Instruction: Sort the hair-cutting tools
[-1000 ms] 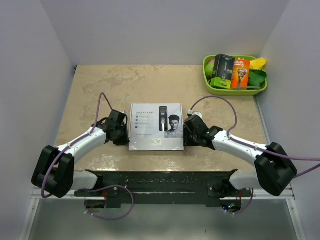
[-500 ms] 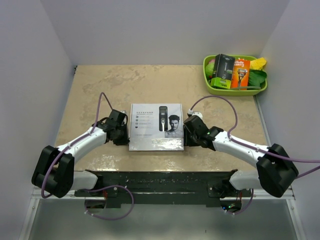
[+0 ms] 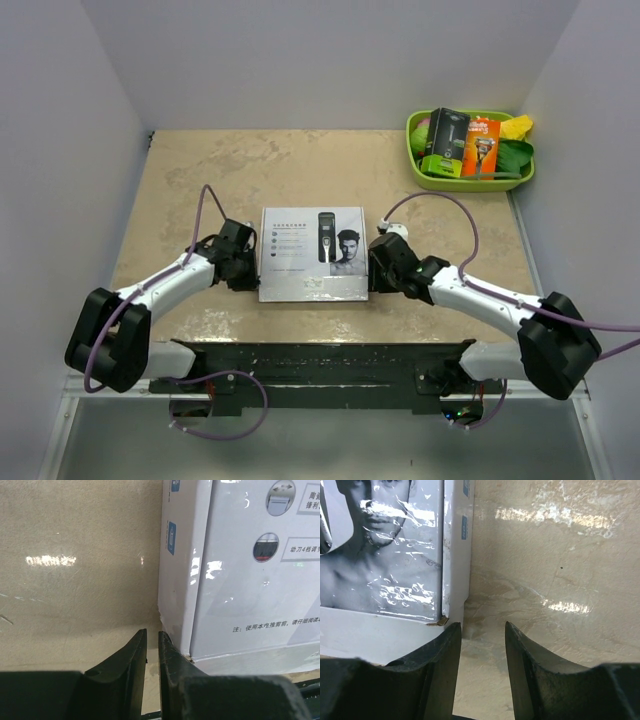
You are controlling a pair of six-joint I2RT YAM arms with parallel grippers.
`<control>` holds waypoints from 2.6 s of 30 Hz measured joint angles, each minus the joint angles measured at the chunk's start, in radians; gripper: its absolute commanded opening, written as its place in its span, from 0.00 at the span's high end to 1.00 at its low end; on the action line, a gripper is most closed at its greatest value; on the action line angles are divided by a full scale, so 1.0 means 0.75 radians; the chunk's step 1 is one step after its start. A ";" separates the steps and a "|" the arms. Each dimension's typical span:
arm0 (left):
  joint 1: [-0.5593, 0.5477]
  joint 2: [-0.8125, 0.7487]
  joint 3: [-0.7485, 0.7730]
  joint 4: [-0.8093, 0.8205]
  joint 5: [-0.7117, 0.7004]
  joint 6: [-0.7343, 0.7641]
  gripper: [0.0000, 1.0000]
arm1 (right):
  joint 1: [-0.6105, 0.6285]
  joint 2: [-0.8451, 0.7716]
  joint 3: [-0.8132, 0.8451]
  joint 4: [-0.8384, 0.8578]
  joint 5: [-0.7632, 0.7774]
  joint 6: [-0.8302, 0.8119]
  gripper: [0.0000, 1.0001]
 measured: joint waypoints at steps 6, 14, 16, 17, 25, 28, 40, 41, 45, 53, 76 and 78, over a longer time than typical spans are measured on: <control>0.000 0.017 0.000 0.014 0.001 0.000 0.80 | 0.001 0.036 -0.059 0.052 -0.007 0.029 0.55; 0.000 0.030 0.000 0.023 0.001 0.000 0.80 | 0.004 0.045 -0.063 0.047 0.070 0.070 0.54; 0.000 0.031 0.000 0.023 0.000 0.000 0.80 | 0.005 0.044 -0.063 0.034 0.102 0.084 0.53; 0.000 0.032 0.000 0.023 0.000 0.000 0.80 | 0.005 0.041 -0.063 0.024 0.116 0.090 0.53; 0.000 0.032 0.000 0.023 0.000 0.000 0.80 | 0.007 -0.152 -0.019 -0.116 0.148 0.092 0.55; 0.000 0.032 0.000 0.023 -0.001 0.000 0.80 | 0.016 -0.232 0.022 -0.132 0.091 0.082 0.57; 0.000 0.034 0.014 0.011 -0.002 0.001 0.80 | 0.073 -0.170 0.033 -0.088 -0.043 0.083 0.59; 0.000 0.034 0.016 0.009 -0.003 0.001 0.80 | 0.076 -0.150 0.025 -0.071 -0.044 0.084 0.59; 0.000 0.034 0.017 0.006 -0.006 0.001 0.80 | 0.085 -0.017 -0.028 0.023 -0.040 0.095 0.59; -0.003 0.034 0.018 0.007 -0.012 0.001 0.80 | 0.094 0.171 -0.077 0.184 0.027 0.144 0.58; -0.008 -0.018 0.517 -0.260 -0.229 0.075 0.73 | 0.399 0.082 -0.056 0.055 0.031 0.226 0.54; -0.008 0.068 0.629 -0.264 -0.232 0.095 0.72 | 0.459 0.174 -0.012 0.061 0.033 0.246 0.54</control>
